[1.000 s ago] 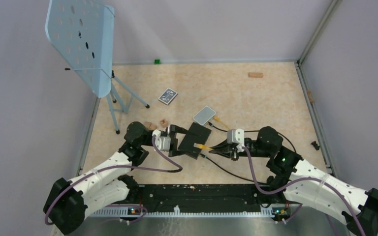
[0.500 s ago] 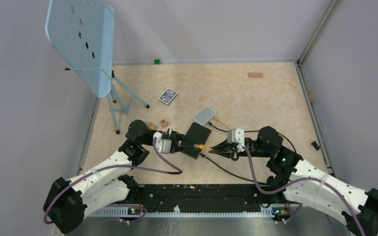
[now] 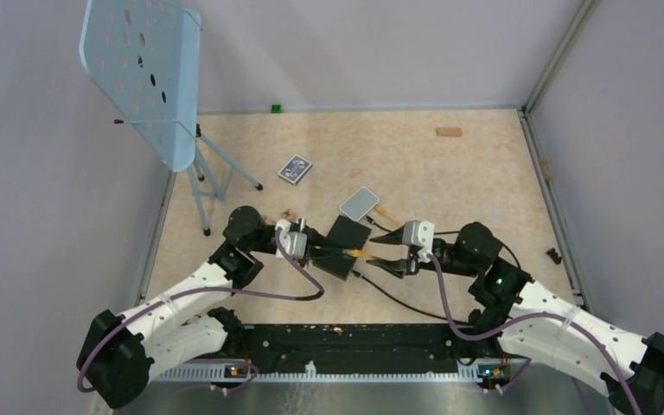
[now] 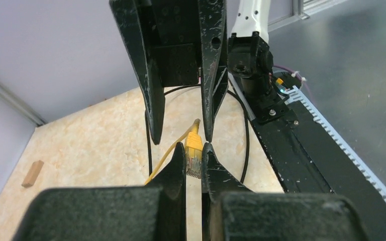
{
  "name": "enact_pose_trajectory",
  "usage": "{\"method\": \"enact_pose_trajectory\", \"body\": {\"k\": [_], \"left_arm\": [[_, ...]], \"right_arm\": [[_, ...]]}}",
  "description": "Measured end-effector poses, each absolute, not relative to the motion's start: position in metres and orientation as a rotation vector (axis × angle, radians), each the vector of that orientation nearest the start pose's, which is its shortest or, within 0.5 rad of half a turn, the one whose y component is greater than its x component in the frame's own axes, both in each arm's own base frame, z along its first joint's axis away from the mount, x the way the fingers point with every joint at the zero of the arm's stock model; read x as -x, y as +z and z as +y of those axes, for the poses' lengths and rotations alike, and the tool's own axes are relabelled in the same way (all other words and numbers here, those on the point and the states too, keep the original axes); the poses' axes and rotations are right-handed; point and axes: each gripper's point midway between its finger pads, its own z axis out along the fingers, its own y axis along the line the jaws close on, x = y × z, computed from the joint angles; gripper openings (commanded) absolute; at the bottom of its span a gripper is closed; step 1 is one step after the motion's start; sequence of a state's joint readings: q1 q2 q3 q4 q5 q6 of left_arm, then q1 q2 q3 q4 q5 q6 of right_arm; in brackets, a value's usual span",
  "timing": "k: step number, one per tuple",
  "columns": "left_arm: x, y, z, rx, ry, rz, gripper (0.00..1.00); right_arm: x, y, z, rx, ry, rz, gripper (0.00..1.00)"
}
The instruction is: Insert the plug into the switch port
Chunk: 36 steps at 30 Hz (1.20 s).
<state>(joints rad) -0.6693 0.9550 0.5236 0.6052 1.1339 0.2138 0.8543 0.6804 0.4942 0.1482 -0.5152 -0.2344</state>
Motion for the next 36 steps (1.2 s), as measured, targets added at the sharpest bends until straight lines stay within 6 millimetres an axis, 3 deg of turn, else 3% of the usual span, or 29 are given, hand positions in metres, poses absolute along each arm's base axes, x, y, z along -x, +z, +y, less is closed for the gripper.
{"method": "enact_pose_trajectory", "body": {"k": [6,18,20,23,26,30,34,35,36], "left_arm": [[-0.127,0.267,-0.294,-1.336,-1.171,0.845,0.00],[-0.136,0.271,-0.294,-1.226,-1.203,0.940,0.00],[-0.137,0.271,-0.294,-1.220,-1.205,0.943,0.00],[-0.138,0.272,-0.294,-1.211,-1.206,0.949,0.00],[-0.139,0.272,-0.294,-1.203,-1.204,0.956,0.00],[-0.140,0.272,-0.294,-1.196,-1.200,0.961,0.00],[-0.141,0.272,-0.294,-1.192,-1.200,0.965,0.00],[-0.141,0.272,-0.294,-1.192,-1.202,0.967,0.00],[-0.141,0.272,-0.294,-1.191,-1.203,0.967,0.09]], "right_arm": [[-0.145,0.262,0.280,1.167,0.846,1.086,0.44],[-0.149,0.252,0.296,1.218,0.869,1.066,0.28],[-0.148,0.253,0.296,1.220,0.869,1.061,0.28],[-0.147,0.256,0.296,1.218,0.872,1.044,0.38],[-0.147,0.259,0.297,1.215,0.875,1.030,0.39],[-0.146,0.262,0.297,1.213,0.876,1.016,0.27],[-0.146,0.261,0.297,1.217,0.876,1.012,0.01],[-0.146,0.261,0.297,1.217,0.875,1.013,0.00],[-0.146,0.261,0.297,1.218,0.874,1.012,0.00]]}}
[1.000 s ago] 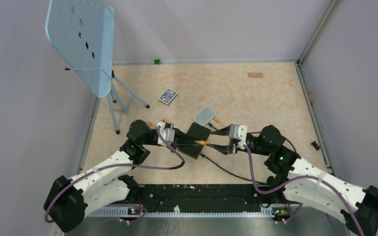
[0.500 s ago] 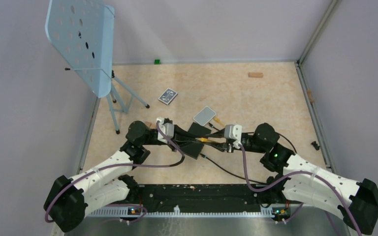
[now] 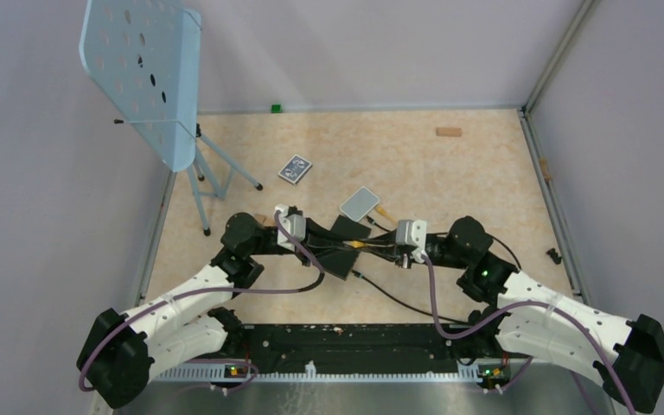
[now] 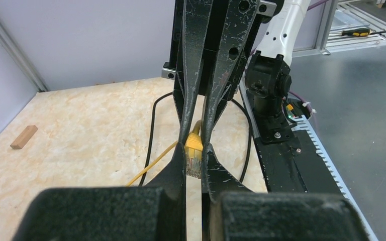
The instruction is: Insert the plug into the switch port
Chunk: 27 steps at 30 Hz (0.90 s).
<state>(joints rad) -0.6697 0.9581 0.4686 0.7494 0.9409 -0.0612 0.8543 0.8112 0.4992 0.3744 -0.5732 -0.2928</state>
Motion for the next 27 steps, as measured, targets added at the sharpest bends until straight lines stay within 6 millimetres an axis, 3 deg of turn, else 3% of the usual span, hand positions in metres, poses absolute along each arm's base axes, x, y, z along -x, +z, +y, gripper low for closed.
{"method": "enact_pose_trajectory", "body": {"k": [4,6,8,13,21,27], "left_arm": [[-0.140,0.272,-0.294,-1.191,-1.199,0.961,0.82],[-0.138,0.272,-0.292,-1.188,-1.206,0.959,0.93],[-0.134,0.271,-0.290,-1.189,-1.202,0.944,0.98],[-0.125,0.275,-0.283,-1.196,-1.171,0.874,0.99],[-0.125,0.280,-0.281,-1.197,-1.141,0.834,0.98],[-0.125,0.281,-0.281,-1.198,-1.140,0.831,0.93]], "right_arm": [[-0.146,0.261,0.297,1.214,0.874,1.017,0.00],[-0.147,0.264,0.295,1.199,0.875,1.023,0.00],[-0.147,0.267,0.295,1.172,0.885,1.031,0.00],[-0.144,0.277,0.300,1.107,0.982,1.048,0.00],[-0.140,0.258,0.320,1.062,1.197,1.197,0.00],[-0.140,0.280,0.322,0.963,1.307,1.171,0.00]]}}
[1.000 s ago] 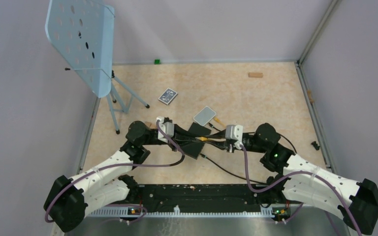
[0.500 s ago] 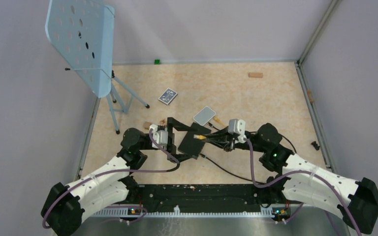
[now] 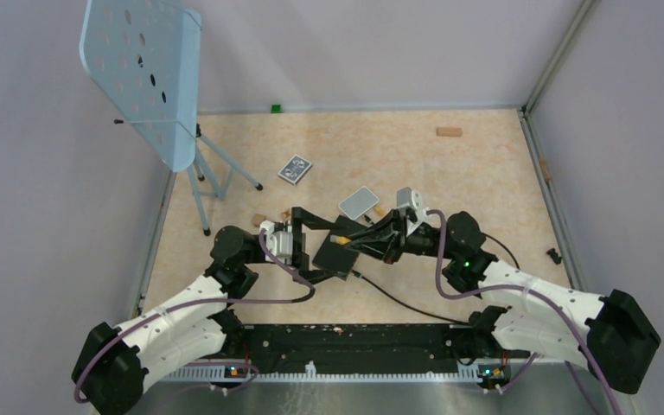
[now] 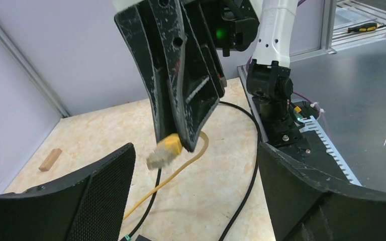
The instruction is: Insert the plug into the switch port
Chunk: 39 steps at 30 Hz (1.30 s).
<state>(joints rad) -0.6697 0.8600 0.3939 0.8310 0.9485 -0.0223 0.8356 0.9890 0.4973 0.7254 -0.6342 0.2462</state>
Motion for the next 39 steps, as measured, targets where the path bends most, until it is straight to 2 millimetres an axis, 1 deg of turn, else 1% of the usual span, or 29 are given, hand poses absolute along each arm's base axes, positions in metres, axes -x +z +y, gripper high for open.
{"method": "enact_pose_trajectory", "body": {"k": [2,6,10,15,18,20,22,24,25,28,30,33,36,39], "left_arm": [[-0.125,0.281,-0.281,-1.199,-1.140,0.830,0.91],[-0.124,0.279,-0.281,-1.201,-1.140,0.832,0.91],[-0.125,0.279,-0.281,-1.205,-1.130,0.822,0.92],[-0.125,0.280,-0.281,-1.209,-1.122,0.815,0.90],[-0.125,0.280,-0.281,-1.209,-1.122,0.814,0.83],[-0.125,0.279,-0.281,-1.211,-1.122,0.812,0.82],[-0.124,0.280,-0.281,-1.213,-1.121,0.809,0.84],[-0.124,0.280,-0.281,-1.213,-1.119,0.806,0.95],[-0.125,0.280,-0.281,-1.212,-1.118,0.805,0.98],[-0.132,0.282,-0.281,-1.164,-1.112,0.844,0.99],[-0.143,0.285,-0.281,-1.092,-1.104,0.901,0.99],[-0.161,0.285,-0.279,-0.973,-1.090,1.007,0.99],[-0.177,0.273,-0.276,-0.867,-1.091,1.152,0.99],[-0.194,0.251,-0.271,-0.723,-1.103,1.352,0.99]], "right_arm": [[-0.140,0.289,0.321,0.933,1.330,1.152,0.00],[-0.141,0.297,0.320,0.900,1.363,1.139,0.00],[-0.142,0.295,0.322,0.884,1.386,1.166,0.00],[-0.147,0.285,0.324,0.870,1.414,1.222,0.00],[-0.149,0.283,0.325,0.853,1.436,1.243,0.00],[-0.151,0.284,0.325,0.839,1.448,1.245,0.00],[-0.151,0.286,0.324,0.829,1.461,1.244,0.00],[-0.151,0.287,0.324,0.824,1.476,1.245,0.00],[-0.151,0.287,0.324,0.822,1.480,1.246,0.00],[-0.151,0.286,0.323,0.833,1.474,1.241,0.00],[-0.151,0.279,0.322,0.850,1.447,1.246,0.00],[-0.153,0.256,0.312,0.861,1.358,1.298,0.00],[-0.160,0.234,0.298,0.843,1.230,1.361,0.00],[-0.175,0.217,0.284,0.804,1.086,1.434,0.00]]}}
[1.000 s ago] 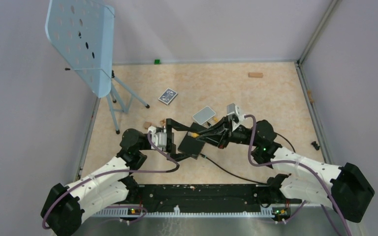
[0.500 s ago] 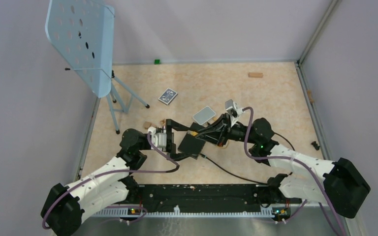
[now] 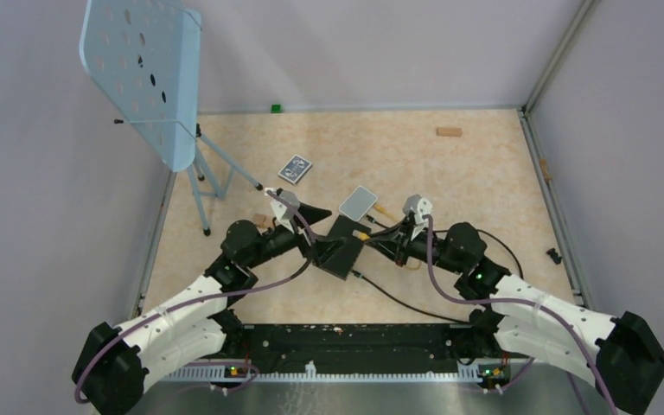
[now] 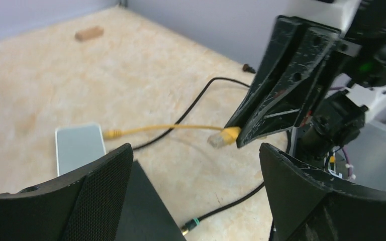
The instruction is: Insert the plug into the switch port
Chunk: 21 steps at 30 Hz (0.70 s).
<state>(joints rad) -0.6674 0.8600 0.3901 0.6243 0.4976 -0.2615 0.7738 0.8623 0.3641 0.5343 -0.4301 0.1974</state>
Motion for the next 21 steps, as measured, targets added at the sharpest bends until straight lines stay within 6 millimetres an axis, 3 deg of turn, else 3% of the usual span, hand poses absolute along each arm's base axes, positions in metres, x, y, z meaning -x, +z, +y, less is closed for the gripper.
{"method": "enact_pose_trajectory", "body": {"k": [6,9,13,18,21], "left_arm": [[-0.231,0.197,-0.245,-0.408,-1.067,1.686,0.99],[-0.255,0.153,-0.226,-0.247,-1.030,1.876,0.98],[-0.261,0.101,-0.221,-0.166,-1.019,2.090,0.92],[-0.262,0.080,-0.232,-0.190,-1.069,2.195,0.87],[-0.264,0.076,-0.236,-0.201,-1.082,2.216,0.86]], "right_arm": [[-0.206,0.165,0.257,0.738,0.784,1.625,0.00],[-0.207,0.137,0.254,0.746,0.693,1.691,0.00],[-0.202,0.098,0.252,0.754,0.638,1.740,0.00],[-0.200,0.052,0.238,0.759,0.558,1.820,0.00],[-0.201,0.043,0.237,0.756,0.544,1.821,0.00]]}}
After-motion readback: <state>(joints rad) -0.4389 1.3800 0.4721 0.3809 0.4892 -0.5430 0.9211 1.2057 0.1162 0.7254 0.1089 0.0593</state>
